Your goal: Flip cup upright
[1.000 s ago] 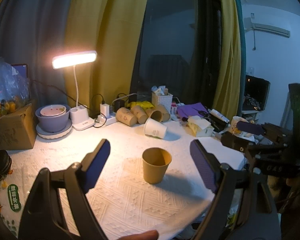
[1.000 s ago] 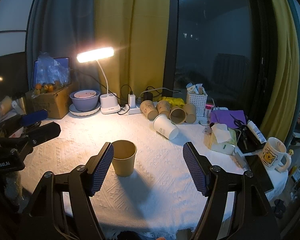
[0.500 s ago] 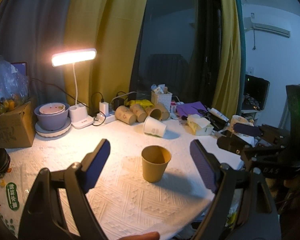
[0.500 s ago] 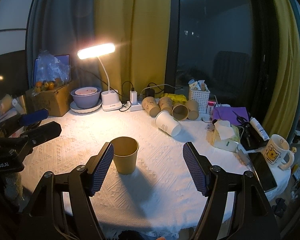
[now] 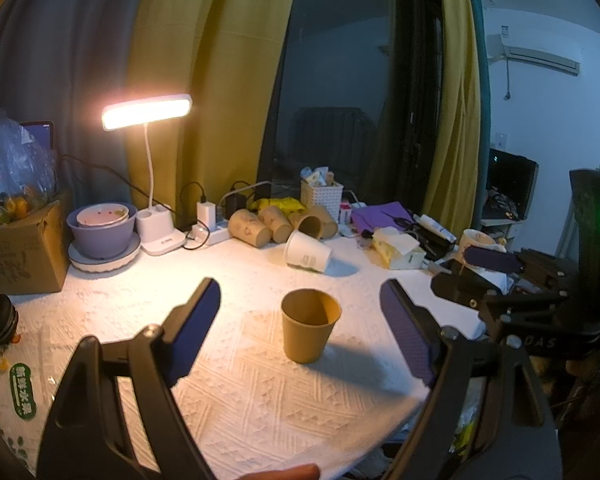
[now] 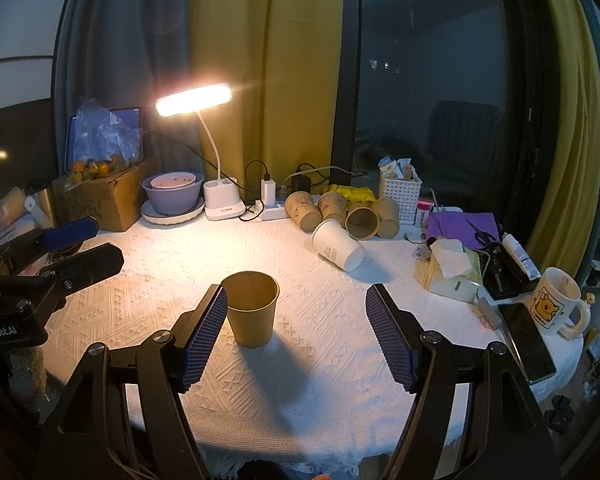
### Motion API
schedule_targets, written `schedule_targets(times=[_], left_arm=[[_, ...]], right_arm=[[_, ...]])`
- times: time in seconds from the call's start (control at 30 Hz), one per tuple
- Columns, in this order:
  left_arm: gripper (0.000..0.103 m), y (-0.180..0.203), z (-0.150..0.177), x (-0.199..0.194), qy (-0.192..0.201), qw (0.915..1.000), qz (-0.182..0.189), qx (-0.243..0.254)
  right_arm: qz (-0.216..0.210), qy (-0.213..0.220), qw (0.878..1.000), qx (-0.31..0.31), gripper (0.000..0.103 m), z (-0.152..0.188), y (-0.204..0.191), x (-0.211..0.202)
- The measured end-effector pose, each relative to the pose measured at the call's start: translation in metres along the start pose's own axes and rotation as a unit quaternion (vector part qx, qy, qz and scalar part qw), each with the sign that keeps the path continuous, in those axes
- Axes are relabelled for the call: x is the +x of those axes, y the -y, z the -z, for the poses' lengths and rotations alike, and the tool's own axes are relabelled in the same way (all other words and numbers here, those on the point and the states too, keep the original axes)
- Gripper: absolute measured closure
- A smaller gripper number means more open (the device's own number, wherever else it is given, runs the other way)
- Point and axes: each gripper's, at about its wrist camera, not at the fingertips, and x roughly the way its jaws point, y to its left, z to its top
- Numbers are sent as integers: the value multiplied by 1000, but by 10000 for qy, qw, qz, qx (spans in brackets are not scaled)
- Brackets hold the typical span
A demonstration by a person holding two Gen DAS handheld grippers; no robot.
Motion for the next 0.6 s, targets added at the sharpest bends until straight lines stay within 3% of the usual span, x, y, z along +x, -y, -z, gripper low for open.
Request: schedule_targets(times=[0.6], left_arm=[[20, -1, 1, 1, 8, 10000, 4, -19]], right_arm=[[3, -21, 10000, 5, 28, 3, -4, 2]])
